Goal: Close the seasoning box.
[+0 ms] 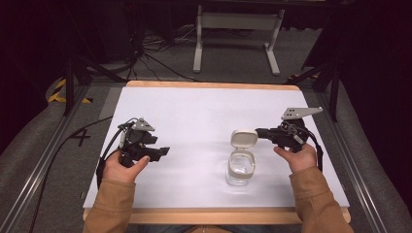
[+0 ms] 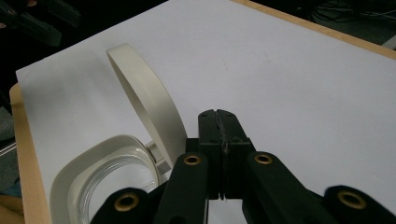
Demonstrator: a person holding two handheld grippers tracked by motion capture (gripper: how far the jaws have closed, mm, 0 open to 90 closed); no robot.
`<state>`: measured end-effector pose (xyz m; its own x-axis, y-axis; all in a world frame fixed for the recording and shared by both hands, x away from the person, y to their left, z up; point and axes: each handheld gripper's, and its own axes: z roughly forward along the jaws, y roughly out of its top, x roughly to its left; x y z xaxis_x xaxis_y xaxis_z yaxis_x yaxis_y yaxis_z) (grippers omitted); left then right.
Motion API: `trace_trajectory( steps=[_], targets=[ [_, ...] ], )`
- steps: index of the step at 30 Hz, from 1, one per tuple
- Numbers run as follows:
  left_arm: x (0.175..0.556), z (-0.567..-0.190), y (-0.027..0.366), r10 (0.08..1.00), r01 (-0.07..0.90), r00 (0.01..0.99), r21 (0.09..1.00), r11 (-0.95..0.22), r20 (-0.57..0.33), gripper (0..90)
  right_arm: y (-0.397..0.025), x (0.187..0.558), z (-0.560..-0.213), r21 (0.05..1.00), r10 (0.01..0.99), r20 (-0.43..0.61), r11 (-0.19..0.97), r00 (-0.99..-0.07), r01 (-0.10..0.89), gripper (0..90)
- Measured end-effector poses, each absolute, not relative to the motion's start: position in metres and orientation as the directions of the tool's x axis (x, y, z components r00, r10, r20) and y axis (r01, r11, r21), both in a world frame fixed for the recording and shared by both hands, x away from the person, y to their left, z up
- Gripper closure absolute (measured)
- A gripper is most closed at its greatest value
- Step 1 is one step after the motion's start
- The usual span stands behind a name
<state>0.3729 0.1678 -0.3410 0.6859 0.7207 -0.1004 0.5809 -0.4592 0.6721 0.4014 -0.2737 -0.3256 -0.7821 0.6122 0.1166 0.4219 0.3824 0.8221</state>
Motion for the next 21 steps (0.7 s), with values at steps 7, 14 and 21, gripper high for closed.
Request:
trace_trajectory(
  steps=[7, 14, 21],
  targets=[
    [0.374, -0.341, 0.167, 0.719, 0.576, 0.688, 0.678, -0.457, -0.100, 40.9, -0.273, 0.400, -0.325, 0.823, 0.607, 0.106, 0.391, -0.788, 0.412, 89.2],
    [0.376, -0.342, 0.164, 0.714, 0.576, 0.692, 0.676, -0.460, -0.104, 40.9, -0.272, 0.395, -0.323, 0.823, 0.598, 0.103, 0.397, -0.795, 0.406, 89.2],
    [0.378, -0.341, 0.161, 0.706, 0.569, 0.702, 0.673, -0.473, -0.097, 40.9, -0.270, 0.391, -0.322, 0.821, 0.584, 0.095, 0.412, -0.806, 0.395, 89.3]
  ],
)
